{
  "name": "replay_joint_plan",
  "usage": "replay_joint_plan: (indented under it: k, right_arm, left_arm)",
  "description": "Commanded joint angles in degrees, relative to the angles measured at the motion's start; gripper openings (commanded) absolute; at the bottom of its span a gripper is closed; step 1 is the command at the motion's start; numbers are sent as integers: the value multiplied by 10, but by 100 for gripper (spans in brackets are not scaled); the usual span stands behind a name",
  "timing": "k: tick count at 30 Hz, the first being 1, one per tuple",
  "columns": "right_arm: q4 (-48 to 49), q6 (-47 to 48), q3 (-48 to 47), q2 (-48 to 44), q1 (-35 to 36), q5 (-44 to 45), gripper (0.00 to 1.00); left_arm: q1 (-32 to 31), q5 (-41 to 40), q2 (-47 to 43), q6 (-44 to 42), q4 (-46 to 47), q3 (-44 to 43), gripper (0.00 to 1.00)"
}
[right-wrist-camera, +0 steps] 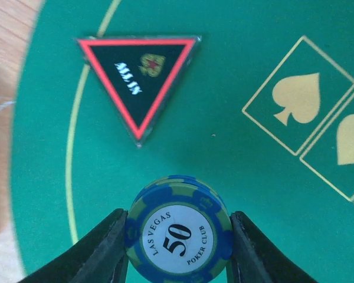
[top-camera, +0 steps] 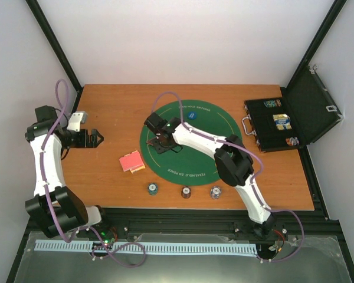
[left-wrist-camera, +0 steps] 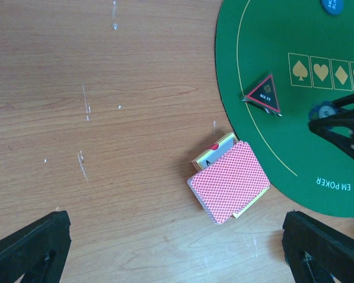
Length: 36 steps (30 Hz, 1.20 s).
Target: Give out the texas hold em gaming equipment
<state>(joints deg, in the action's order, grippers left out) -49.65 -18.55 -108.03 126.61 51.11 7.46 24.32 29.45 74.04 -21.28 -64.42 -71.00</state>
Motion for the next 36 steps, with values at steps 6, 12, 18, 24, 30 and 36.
replay_joint_plan:
  k: [6, 12, 18, 24, 30, 36]
  right_arm:
    - [-9, 27, -47, 66, -27, -19, 20]
    - [1, 32, -51, 85, -29, -34, 21]
    - [4, 32, -56, 98, -34, -46, 24]
    - [0, 35, -71, 106, -36, -57, 36]
    - [-12, 34, -85, 96, -40, -58, 52]
    - [-41, 31, -108, 67, -39, -42, 65]
  left_arm:
    - [-1, 11, 5, -6, -10, -26, 100]
    - [-1, 10, 4, -6, -11, -26, 100]
    - [-2, 9, 5, -7, -11, -26, 100]
    - [-1, 10, 5, -8, -13, -27, 100]
    - [-1, 13, 3, -8, -16, -29, 100]
    - [-2, 15, -1, -10, -22, -31, 100]
